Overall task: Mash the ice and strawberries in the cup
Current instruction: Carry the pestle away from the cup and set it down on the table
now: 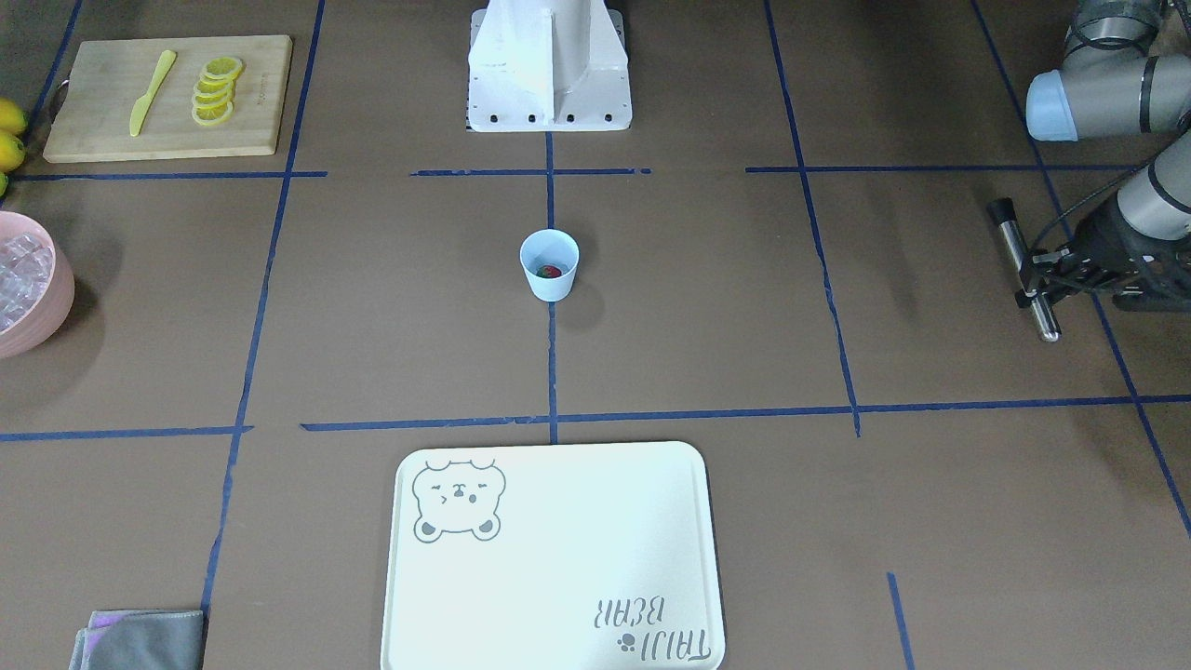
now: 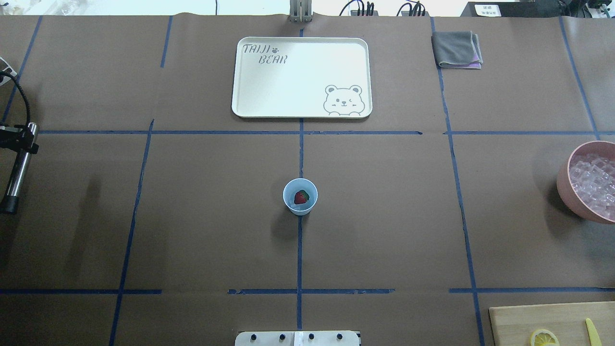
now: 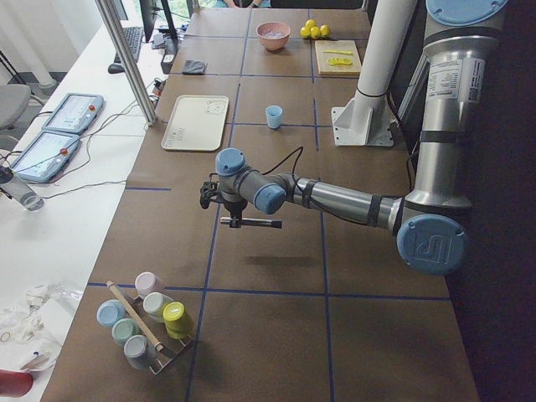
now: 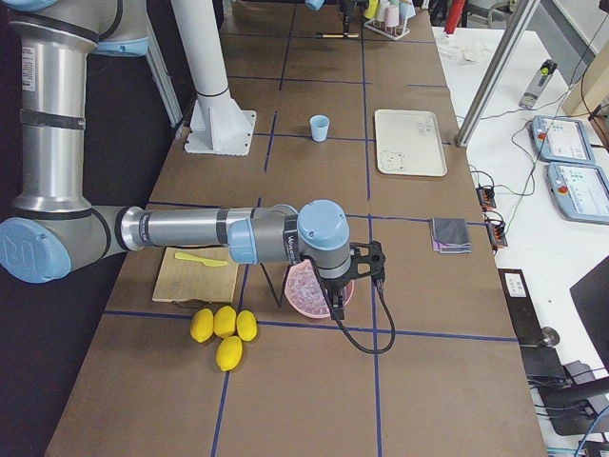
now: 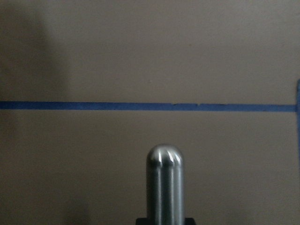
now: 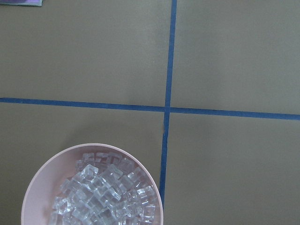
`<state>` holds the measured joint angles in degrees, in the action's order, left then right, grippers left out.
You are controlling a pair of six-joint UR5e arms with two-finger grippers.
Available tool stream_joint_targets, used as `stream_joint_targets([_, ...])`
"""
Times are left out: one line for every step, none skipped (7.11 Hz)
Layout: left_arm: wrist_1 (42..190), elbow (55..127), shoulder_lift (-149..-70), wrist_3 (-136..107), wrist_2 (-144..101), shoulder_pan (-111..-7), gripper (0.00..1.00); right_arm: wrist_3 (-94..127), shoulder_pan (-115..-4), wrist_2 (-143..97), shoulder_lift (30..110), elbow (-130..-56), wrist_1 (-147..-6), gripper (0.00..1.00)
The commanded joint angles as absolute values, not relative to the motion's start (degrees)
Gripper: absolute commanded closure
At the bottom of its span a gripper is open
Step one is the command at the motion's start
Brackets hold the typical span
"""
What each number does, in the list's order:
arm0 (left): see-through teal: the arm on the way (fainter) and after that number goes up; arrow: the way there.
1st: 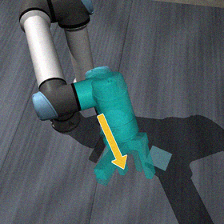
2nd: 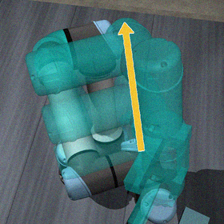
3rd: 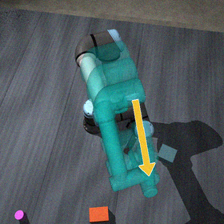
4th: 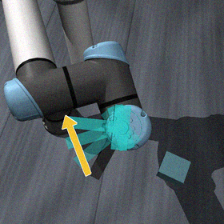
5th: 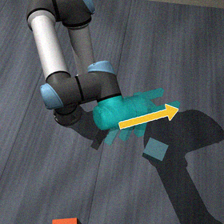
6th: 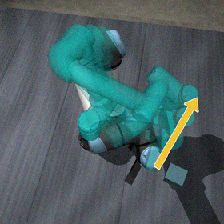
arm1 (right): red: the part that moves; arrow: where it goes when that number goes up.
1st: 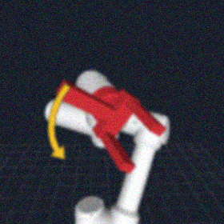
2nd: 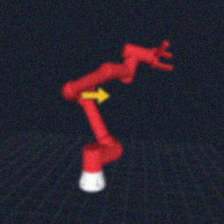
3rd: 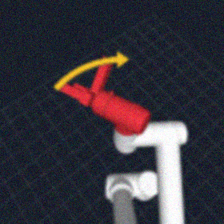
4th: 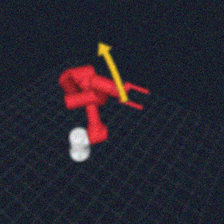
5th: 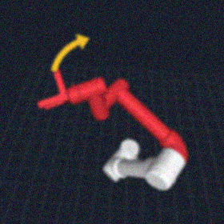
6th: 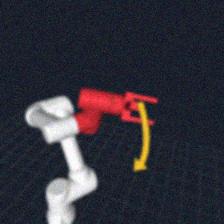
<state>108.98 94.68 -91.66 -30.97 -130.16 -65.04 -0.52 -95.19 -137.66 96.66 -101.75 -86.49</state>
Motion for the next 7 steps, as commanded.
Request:
stream_joint_targets([109.0, 88.3, -91.6, -20.3, -129.9, -67.3, 1.00, -0.4, -95.1, -137.5, 96.7, -101.7, -86.6, 0.01])
stream_joint_targets([109.0, 86.4, -91.5, -18.0, -129.9, -68.6, 1.00, -0.4, -95.1, -137.5, 96.6, -101.7, -86.6, 0.01])
stream_joint_targets([108.9, 85.5, -91.5, -17.8, -129.8, -68.9, 1.00, -0.3, -95.1, -137.5, 96.6, -101.7, -86.6, 0.01])
stream_joint_targets([108.9, 84.2, -91.6, -18.3, -129.8, -69.2, 1.00, -0.3, -95.1, -137.5, 96.5, -101.7, -86.6, 0.01])
stream_joint_targets([108.9, 83.3, -91.8, -19.8, -129.9, -69.1, 1.00, -0.3, -95.1, -137.5, 96.5, -101.7, -86.6, 0.01])
stream_joint_targets([109.0, 83.3, -91.8, -22.0, -129.9, -69.2, 1.00, -0.3, -95.1, -137.5, 96.5, -101.8, -86.6, 0.01])
stream_joint_targets([109.1, 83.2, -91.6, -22.8, -129.9, -69.2, 1.00, -0.3, -95.1, -137.5, 96.4, -101.7, -86.6, 0.01])
